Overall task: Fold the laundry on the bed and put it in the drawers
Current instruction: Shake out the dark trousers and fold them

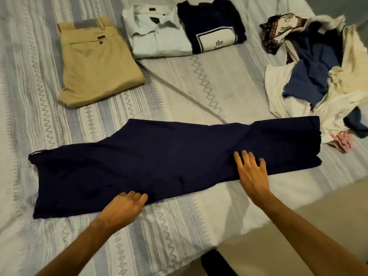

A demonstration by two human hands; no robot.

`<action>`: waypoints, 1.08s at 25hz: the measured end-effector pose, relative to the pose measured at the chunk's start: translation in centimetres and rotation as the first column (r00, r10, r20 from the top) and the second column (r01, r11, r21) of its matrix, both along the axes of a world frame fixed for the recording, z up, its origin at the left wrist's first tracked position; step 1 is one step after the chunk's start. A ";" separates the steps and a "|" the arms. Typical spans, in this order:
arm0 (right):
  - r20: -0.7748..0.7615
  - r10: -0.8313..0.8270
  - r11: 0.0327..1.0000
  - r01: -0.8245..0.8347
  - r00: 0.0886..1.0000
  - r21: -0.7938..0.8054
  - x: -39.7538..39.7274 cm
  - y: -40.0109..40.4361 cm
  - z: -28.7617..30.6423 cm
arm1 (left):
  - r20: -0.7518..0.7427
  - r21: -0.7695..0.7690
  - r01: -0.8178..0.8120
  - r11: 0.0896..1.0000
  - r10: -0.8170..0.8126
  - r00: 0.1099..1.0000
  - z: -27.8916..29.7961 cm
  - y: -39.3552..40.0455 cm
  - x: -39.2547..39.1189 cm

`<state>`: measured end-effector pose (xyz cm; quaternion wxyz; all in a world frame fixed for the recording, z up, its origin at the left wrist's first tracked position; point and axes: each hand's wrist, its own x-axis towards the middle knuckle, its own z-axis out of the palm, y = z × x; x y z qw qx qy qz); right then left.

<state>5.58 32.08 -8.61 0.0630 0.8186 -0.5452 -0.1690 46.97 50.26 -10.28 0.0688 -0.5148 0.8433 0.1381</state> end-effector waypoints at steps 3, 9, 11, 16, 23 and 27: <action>-0.080 -0.133 0.983 0.142 0.988 0.114 -9.2 -4.0 0.0 | 0.057 0.044 0.052 0.998 -0.055 0.997 0.0 -0.3 -0.3; -0.049 0.371 0.929 -0.371 0.927 0.014 -21.3 -9.8 -2.6 | -0.028 -0.084 -0.123 0.989 0.121 0.992 1.9 -7.1 -15.2; 0.056 0.520 0.854 -0.519 0.852 -0.034 -24.1 -11.5 -2.2 | -0.106 -0.116 -0.223 0.968 0.211 0.972 1.7 -11.5 -22.1; 0.178 0.644 0.760 -0.650 0.744 -0.030 -33.9 -14.7 -1.4 | 0.119 -0.056 -0.138 0.989 0.143 0.982 -0.5 -17.2 -33.4; 0.598 -0.155 0.953 -0.040 0.786 0.300 -33.7 -15.1 1.0 | 0.077 -0.033 -0.243 0.969 0.245 0.966 -0.5 -19.2 -39.7; 0.716 -0.509 0.851 0.156 0.478 0.501 -30.5 -16.6 0.7 | 0.022 -0.067 -0.162 0.984 0.164 0.986 -0.9 -20.9 -43.8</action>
